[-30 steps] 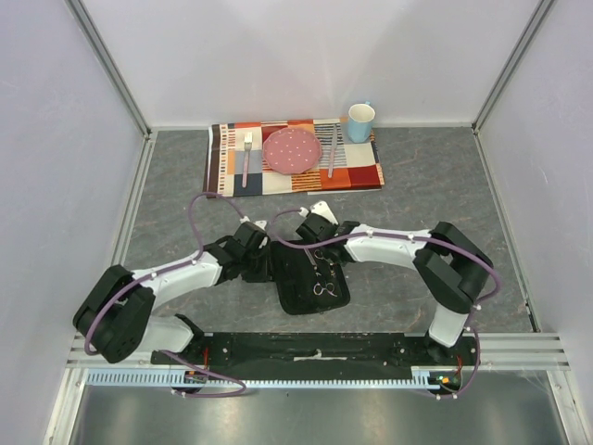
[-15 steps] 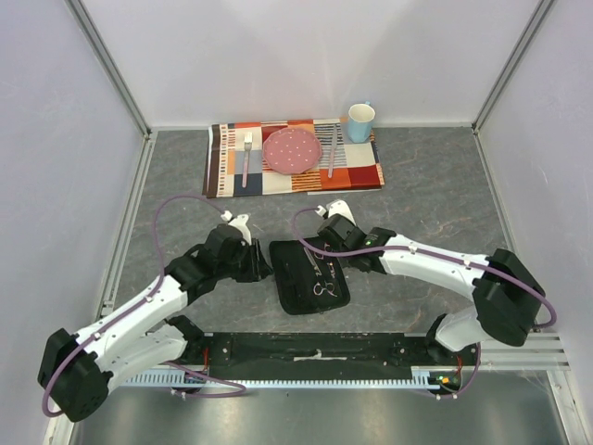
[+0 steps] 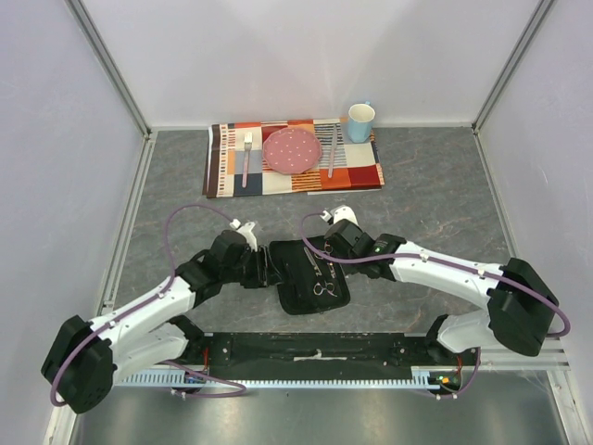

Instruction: Sort the hair-cutting tools

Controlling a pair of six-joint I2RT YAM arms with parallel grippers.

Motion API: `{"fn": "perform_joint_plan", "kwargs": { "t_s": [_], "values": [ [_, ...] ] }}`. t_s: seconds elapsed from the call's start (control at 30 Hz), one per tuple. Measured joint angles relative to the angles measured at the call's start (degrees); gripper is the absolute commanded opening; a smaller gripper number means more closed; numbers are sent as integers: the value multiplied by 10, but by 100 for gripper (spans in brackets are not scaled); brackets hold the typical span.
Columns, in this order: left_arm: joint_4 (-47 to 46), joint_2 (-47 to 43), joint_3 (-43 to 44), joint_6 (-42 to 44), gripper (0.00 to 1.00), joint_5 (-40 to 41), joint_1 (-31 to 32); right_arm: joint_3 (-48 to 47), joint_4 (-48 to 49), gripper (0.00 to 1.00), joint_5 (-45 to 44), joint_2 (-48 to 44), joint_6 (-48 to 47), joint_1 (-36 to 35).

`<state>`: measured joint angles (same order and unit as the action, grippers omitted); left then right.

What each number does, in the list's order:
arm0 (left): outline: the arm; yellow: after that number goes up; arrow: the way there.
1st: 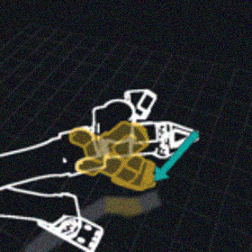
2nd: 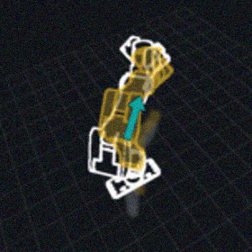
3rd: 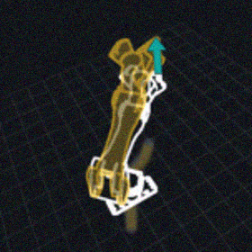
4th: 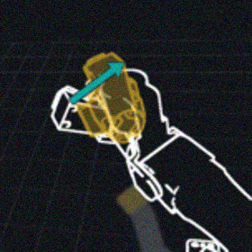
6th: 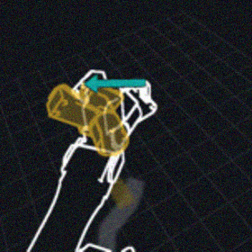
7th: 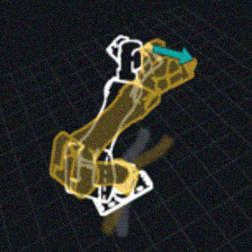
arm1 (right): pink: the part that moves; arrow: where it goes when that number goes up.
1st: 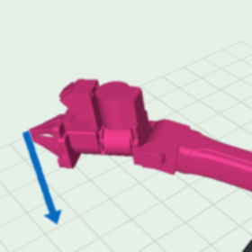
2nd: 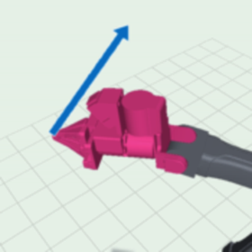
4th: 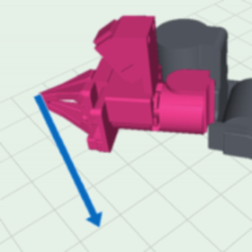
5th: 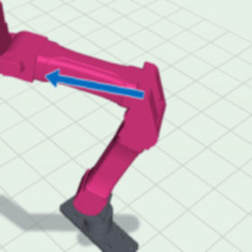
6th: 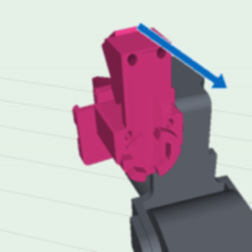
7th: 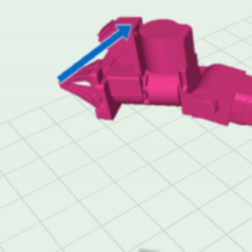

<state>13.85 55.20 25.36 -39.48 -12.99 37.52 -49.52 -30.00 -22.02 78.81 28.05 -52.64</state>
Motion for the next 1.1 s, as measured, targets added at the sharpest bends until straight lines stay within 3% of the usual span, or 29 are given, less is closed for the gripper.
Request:
{"fn": "perform_joint_plan", "kwargs": {
  "t_s": [0.3, 0.4, 0.5, 0.53, 0.57, 0.9, 0.93, 1.03, 1.1],
  "values": [
    [-72, 39, -31, -3, 47, -12, 0, 9, 5, 38, 11, -3, 7, -1],
    [-85, 47, -42, -3, 40, -12, 0, 10, 6, 37, 18, -5, 9, -4],
    [-97, 49, -44, -5, 21, -12, 0, 10, 8, 34, 25, -9, 10, -8],
    [-101, 49, -44, -6, 6, -11, 0, 10, 9, 33, 28, -10, 10, -11],
    [-106, 49, -44, -7, 2, -11, 0, 10, 9, 31, 30, -11, 11, -13],
    [-132, 31, -47, -15, 2, -10, -2, 16, 52, 26, 112, -21, 39, -62],
    [-132, 24, -49, -15, 2, -8, -2, 18, 60, 24, 122, -21, 45, -67],
    [-128, 6, -51, -18, 2, -3, -2, 23, 77, 4, 148, -20, 63, -80],
    [-122, -4, -51, -20, 2, 3, -2, 26, 90, 0, 160, -14, 77, -90]
  ]
}}
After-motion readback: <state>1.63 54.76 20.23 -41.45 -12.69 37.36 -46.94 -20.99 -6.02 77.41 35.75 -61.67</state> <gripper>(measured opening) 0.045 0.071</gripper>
